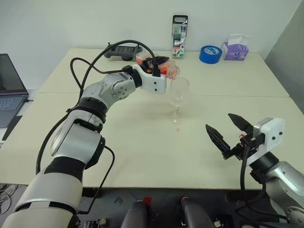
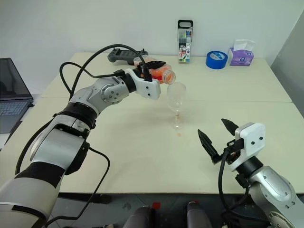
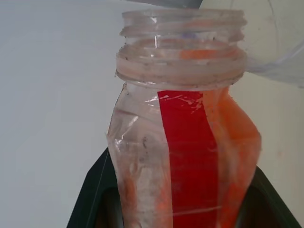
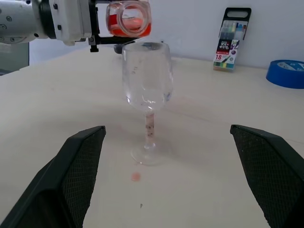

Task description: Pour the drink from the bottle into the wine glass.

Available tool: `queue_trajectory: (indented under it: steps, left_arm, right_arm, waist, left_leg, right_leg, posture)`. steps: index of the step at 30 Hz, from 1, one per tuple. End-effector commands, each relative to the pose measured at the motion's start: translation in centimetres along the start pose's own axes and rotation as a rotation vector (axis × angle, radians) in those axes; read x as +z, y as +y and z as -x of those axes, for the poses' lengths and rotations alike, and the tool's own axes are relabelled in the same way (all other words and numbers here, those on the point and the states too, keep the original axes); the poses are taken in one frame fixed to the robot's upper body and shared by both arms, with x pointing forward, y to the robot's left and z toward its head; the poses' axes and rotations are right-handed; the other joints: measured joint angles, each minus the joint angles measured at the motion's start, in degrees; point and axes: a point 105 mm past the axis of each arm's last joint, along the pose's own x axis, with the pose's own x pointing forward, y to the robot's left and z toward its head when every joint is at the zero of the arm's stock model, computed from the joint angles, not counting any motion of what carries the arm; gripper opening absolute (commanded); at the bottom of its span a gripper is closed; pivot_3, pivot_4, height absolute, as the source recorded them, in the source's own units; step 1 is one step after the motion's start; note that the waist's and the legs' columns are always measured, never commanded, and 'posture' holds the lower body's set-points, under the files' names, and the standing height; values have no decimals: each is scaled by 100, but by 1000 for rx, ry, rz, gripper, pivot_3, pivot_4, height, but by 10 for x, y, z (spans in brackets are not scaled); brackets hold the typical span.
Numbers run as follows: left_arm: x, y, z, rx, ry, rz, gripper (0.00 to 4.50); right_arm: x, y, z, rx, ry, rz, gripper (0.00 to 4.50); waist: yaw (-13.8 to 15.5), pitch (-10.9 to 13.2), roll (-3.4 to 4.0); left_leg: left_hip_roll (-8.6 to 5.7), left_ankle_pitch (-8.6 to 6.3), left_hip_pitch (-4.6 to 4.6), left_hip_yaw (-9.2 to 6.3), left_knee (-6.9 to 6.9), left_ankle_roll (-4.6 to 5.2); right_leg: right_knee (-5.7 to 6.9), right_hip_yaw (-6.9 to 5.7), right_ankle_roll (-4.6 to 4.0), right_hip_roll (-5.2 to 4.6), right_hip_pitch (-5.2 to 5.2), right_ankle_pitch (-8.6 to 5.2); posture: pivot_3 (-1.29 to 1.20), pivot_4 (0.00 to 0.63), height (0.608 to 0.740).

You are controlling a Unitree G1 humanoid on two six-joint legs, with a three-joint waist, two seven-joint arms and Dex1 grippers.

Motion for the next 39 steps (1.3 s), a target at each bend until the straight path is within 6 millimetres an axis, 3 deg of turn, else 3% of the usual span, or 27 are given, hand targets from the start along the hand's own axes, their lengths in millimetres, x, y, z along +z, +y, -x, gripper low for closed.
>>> queue_trajectory:
  steps: [1, 9, 19, 25, 39]
  left_arm:
    - [9, 29, -5, 68, -40, -65, 1713]
    - [11, 30, -8, 59, -45, -93, 1713]
    - [11, 28, -7, 40, -52, -108, 1713]
    - [11, 28, -8, 39, -48, -123, 1713]
    - [13, 29, -10, 37, -57, -142, 1713]
  right_arm:
    - [28, 21, 2, 66, -99, 54, 4500]
    - [32, 19, -15, 119, -63, -16, 4500]
    - [67, 16, -35, 218, 70, -34, 4500]
    - [62, -3, -42, 122, 178, 3, 4500]
    - [65, -21, -48, 36, 178, 35, 4500]
  waist:
    - [0, 0, 0]
    - [-3, 0, 0]
    - [4, 0, -1]
    - [13, 0, -1]
    - [12, 0, -1]
  left_leg:
    - [0, 0, 0, 0, 0, 0]
    - [1, 0, -1, 0, 1, 0]
    - [2, 1, -6, -3, 2, 2]
    - [0, 0, -12, -1, 2, 4]
    - [0, 0, -13, 1, 4, 7]
  right_leg:
    - [0, 0, 0, 0, 0, 0]
    - [1, -1, -9, -1, 0, 7]
    - [2, -6, -13, -12, 1, 10]
    - [1, -3, -12, -19, -1, 10]
    - [3, 0, -7, -19, -3, 13]
  posture:
    - [0, 150, 740]
    - [0, 150, 740]
    - [0, 150, 740]
    - [0, 150, 740]
    - [0, 150, 740]
